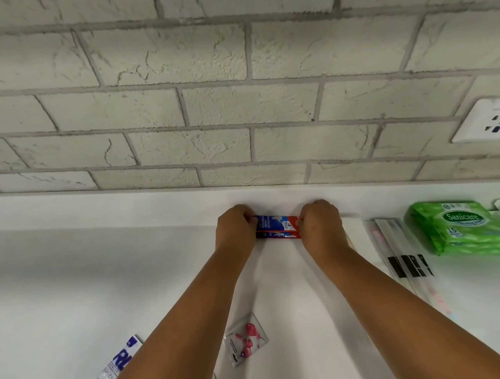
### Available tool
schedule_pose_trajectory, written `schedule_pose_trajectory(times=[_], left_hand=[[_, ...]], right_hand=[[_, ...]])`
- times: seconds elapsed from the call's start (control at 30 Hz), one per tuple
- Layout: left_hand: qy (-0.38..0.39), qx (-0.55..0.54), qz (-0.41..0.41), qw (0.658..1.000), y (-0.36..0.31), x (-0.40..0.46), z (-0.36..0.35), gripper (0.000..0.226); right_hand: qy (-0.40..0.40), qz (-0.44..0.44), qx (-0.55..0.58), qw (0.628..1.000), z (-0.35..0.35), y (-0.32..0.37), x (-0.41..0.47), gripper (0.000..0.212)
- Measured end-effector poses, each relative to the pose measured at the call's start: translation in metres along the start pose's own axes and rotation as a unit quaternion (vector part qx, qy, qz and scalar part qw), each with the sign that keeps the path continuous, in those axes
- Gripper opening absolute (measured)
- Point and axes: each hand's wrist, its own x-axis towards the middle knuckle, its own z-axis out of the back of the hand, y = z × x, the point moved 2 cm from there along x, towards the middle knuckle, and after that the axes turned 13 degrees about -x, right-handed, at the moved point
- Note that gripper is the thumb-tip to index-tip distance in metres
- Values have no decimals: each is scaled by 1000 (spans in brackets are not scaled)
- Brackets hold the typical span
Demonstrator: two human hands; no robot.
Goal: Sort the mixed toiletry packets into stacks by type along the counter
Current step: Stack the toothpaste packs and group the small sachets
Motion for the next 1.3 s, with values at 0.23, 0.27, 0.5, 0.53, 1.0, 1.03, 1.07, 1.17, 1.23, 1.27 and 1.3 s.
schedule_pose_trajectory(times=[0.23, 0.27, 0.5, 0.53, 1.0, 1.03, 1.07, 1.17, 1.23, 1.27, 1.3], left_hand=[[-31, -2, -36, 999, -12, -42, 43, 22], [-29, -2, -41, 999, -11, -55, 51, 23], [-28, 34, -47, 998, 8, -147, 118, 23], [-28, 33, -41, 998, 11, -162, 128, 22], [-60, 112, 37, 991, 103, -332, 187, 30], [-77, 124, 37, 989, 105, -338, 187, 35], [-93, 146, 42, 984, 106, -342, 187, 42], [-106, 223, 77, 966, 110, -352, 185, 60], [-99, 228, 82, 965, 114, -356, 186, 61], [-94, 221, 78, 968, 117, -357, 186, 60], [-89, 215, 73, 970, 119, -358, 187, 59]], right_hand=[[-78, 66, 45, 994, 29, 12, -38, 28], [-75, 79, 46, 993, 34, 18, -48, 29], [-33, 143, 193, 970, 54, 62, -151, 20], [-20, 150, 201, 968, 55, 68, -169, 20], [121, 264, 142, 946, 34, 97, -344, 38], [128, 265, 135, 946, 33, 97, -349, 42], [132, 267, 125, 947, 33, 97, -353, 47], [129, 276, 80, 949, 32, 99, -363, 55], [124, 278, 67, 950, 32, 99, -368, 53], [124, 277, 65, 951, 31, 100, -370, 52], [125, 276, 65, 951, 30, 100, -370, 51]])
